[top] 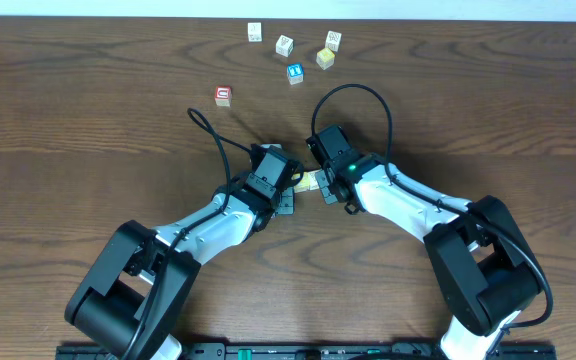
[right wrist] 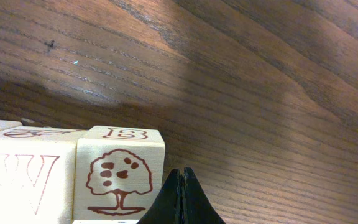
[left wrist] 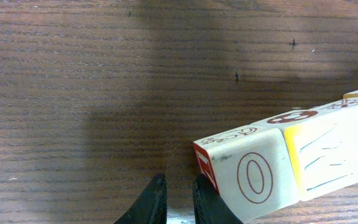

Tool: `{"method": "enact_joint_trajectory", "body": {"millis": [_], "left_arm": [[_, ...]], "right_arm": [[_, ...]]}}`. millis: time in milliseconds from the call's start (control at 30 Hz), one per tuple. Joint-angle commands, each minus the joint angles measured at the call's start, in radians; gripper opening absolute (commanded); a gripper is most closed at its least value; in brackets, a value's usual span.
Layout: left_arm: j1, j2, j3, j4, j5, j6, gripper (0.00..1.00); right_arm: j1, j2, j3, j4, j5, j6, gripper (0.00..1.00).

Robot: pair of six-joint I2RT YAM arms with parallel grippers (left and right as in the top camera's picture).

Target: Lift 4 blocks

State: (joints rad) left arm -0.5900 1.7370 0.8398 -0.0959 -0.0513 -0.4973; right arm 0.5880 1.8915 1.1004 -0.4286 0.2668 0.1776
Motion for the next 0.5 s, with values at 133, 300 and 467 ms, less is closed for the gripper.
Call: {"method": "enact_joint_trajectory", "body": {"millis": [133, 300, 467], "left_arm": [[-0.012, -0.018, 0.013, 0.014, 0.039, 0.009, 0.17], [-0.012, -0.018, 0.013, 0.014, 0.039, 0.01, 0.17], [-0.012, -0.018, 0.013, 0.014, 0.039, 0.01, 0.17]], "right_arm": [[0.02, 0.017, 0.019, 0.001, -0.005, 0.001, 0.01], [-0.007, 0.016, 0.02, 0.0, -0.003, 0.024, 0.01], [-0.026, 0.016, 0.02, -0.017, -0.006, 0.055, 0.01]]}}
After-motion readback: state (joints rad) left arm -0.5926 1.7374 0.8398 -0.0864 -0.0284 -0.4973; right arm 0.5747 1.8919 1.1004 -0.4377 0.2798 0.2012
